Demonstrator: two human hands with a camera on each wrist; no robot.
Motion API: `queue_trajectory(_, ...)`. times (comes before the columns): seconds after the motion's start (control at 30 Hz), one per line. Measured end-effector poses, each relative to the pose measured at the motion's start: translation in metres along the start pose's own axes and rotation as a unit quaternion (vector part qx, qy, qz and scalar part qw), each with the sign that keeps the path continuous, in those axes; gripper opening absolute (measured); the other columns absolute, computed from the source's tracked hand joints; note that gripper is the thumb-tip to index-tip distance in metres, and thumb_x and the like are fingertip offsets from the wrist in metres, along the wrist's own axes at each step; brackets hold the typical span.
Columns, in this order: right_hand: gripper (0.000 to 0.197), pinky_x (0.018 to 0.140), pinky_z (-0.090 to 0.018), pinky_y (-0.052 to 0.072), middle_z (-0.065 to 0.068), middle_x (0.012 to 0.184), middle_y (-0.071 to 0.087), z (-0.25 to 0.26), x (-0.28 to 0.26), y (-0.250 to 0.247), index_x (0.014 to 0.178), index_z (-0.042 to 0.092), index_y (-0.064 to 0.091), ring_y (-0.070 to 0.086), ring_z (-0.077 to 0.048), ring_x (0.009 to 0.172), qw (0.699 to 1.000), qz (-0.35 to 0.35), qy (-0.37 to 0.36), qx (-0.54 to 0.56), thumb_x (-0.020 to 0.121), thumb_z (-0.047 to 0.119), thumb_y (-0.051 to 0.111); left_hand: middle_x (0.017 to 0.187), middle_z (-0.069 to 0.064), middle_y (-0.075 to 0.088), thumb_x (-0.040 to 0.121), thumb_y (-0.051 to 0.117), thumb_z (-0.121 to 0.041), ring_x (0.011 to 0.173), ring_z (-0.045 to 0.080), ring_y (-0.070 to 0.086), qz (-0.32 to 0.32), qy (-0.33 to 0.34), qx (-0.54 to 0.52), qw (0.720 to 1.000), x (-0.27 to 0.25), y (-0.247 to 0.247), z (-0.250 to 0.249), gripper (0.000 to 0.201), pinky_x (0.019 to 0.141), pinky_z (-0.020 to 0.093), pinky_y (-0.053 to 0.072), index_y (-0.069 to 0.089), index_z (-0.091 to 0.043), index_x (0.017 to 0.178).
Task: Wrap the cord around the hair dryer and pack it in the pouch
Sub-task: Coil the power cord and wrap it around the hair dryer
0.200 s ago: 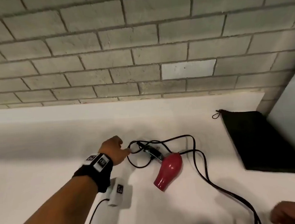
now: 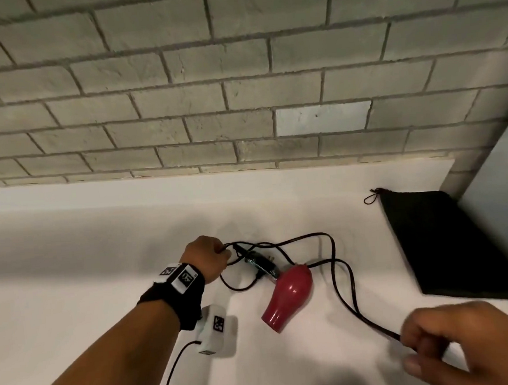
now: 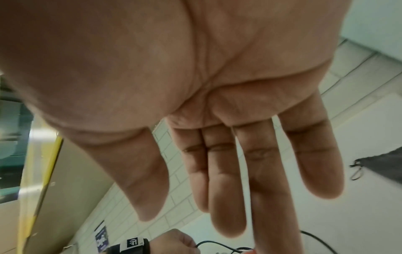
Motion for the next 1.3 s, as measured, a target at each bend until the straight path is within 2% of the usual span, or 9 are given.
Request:
queue_trajectory(0.13, 0.03, 0.064, -0.021, 0.052, 0.011, 0.074, 0.069, 0.044, 0.058, -0.01, 0.091, 0.033, 0.063, 0.066, -0.005, 0.066, 0.996, -0.064, -0.054, 0.002, 0.069, 0.053, 0.065, 0.067, -0.004, 0.072, 0.085, 0.061, -0.033, 0.062, 0.008, 0.064, -0.011, 0.124, -0.069, 0.99, -0.03, -0.015, -0.037, 0.019, 0.065, 0.028, 0.052, 0.07, -0.022, 0.072)
queue_trajectory(0.27, 0.066, 0.071, -0.017, 0.048, 0.013, 0.087, 0.068, 0.074, 0.132, 0.009, 0.136, 0.047, 0.036, 0.062, -0.002, 0.072, 0.996, -0.043, -0.082, -0.018, 0.077, 0.038, 0.065, 0.067, -0.002, 0.07, 0.085, 0.066, -0.032, 0.057, 0.01, 0.061, 0.035, 0.27, -0.087, 0.958, -0.076, -0.007, -0.078, 0.013, 0.06, 0.028, 0.051, 0.072, -0.021, 0.08)
queue_trajectory(0.37, 0.043, 0.061, -0.02, 0.042, 0.011, 0.084, 0.06, 0.081, 0.171, 0.038, 0.119, 0.039, 0.058, 0.057, -0.016, 0.079, 0.994, 0.048, -0.061, -0.074, 0.078, 0.026, 0.063, 0.064, -0.004, 0.064, 0.085, 0.065, -0.034, 0.057, 0.009, 0.055, 0.063, 0.337, -0.06, 0.938, -0.097, 0.007, -0.087, 0.018, 0.059, 0.03, 0.048, 0.068, -0.018, 0.077)
queue_trajectory(0.57, 0.029, 0.073, -0.026, 0.049, 0.009, 0.088, 0.071, 0.068, 0.183, 0.038, 0.101, 0.036, 0.073, 0.059, -0.012, 0.077, 0.994, 0.013, -0.069, -0.085, 0.084, 0.019, 0.057, 0.071, 0.001, 0.074, 0.089, 0.061, -0.031, 0.064, 0.013, 0.066, 0.018, 0.145, -0.24, 0.96, -0.037, -0.001, -0.028, 0.019, 0.068, 0.032, 0.053, 0.072, -0.02, 0.079)
queue_trajectory(0.63, 0.031, 0.079, -0.028, 0.054, 0.014, 0.086, 0.069, 0.063, 0.179, 0.035, 0.102, 0.038, 0.073, 0.062, -0.011, 0.079, 0.995, 0.014, -0.063, -0.07, 0.083, 0.02, 0.057, 0.095, 0.0, 0.072, 0.084, 0.064, -0.027, 0.079, 0.016, 0.067, -0.075, 0.073, -0.116, 0.988, 0.006, -0.004, -0.002, 0.016, 0.079, 0.033, 0.052, 0.067, -0.023, 0.099)
queue_trajectory(0.73, 0.035, 0.083, -0.026, 0.054, 0.016, 0.096, 0.074, 0.059, 0.171, 0.034, 0.104, 0.04, 0.072, 0.066, -0.007, 0.084, 0.996, 0.019, -0.066, -0.051, 0.083, 0.017, 0.056, 0.136, 0.007, 0.051, 0.084, 0.064, -0.031, 0.117, 0.026, 0.056, 0.03, 0.027, -0.017, 0.999, 0.054, 0.027, 0.016, 0.058, 0.097, 0.036, 0.046, 0.045, -0.021, 0.137)
queue_trajectory(0.93, 0.037, 0.085, -0.022, 0.054, 0.014, 0.1, 0.076, 0.05, 0.158, 0.034, 0.108, 0.035, 0.072, 0.068, -0.003, 0.089, 0.996, 0.021, -0.08, -0.034, 0.083, 0.014, 0.056, 0.098, 0.004, 0.07, 0.087, 0.061, -0.021, 0.088, 0.022, 0.061, 0.006, 0.079, -0.008, 0.997, 0.064, 0.021, -0.005, 0.012, 0.071, 0.026, 0.041, 0.07, -0.024, 0.093)
queue_trajectory(1.1, 0.027, 0.05, -0.007, 0.035, 0.022, 0.055, 0.058, 0.052, 0.157, 0.01, 0.099, 0.031, 0.073, 0.053, 0.004, 0.053, 0.997, 0.012, -0.064, -0.037, 0.077, 0.021, 0.061, 0.087, -0.008, 0.073, 0.086, 0.068, -0.017, 0.086, 0.009, 0.065, -0.029, 0.217, -0.114, 0.969, 0.027, -0.022, -0.056, 0.016, 0.079, 0.02, 0.045, 0.078, -0.026, 0.093)
queue_trajectory(1.3, 0.02, 0.068, -0.017, 0.039, 0.013, 0.092, 0.063, 0.068, 0.191, -0.013, 0.095, 0.034, 0.069, 0.054, 0.002, 0.071, 0.996, -0.063, -0.049, 0.039, 0.08, 0.047, 0.068, 0.09, -0.01, 0.075, 0.082, 0.064, -0.022, 0.093, 0.008, 0.061, -0.082, 0.432, -0.09, 0.894, -0.031, -0.054, -0.136, 0.023, 0.082, 0.018, 0.047, 0.077, -0.025, 0.1)
Point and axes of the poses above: each hand's wrist, its own x-axis towards the middle knuckle, its own y-axis out of the palm, z = x × y, the point moved 6 cm from there along x, towards the middle knuckle
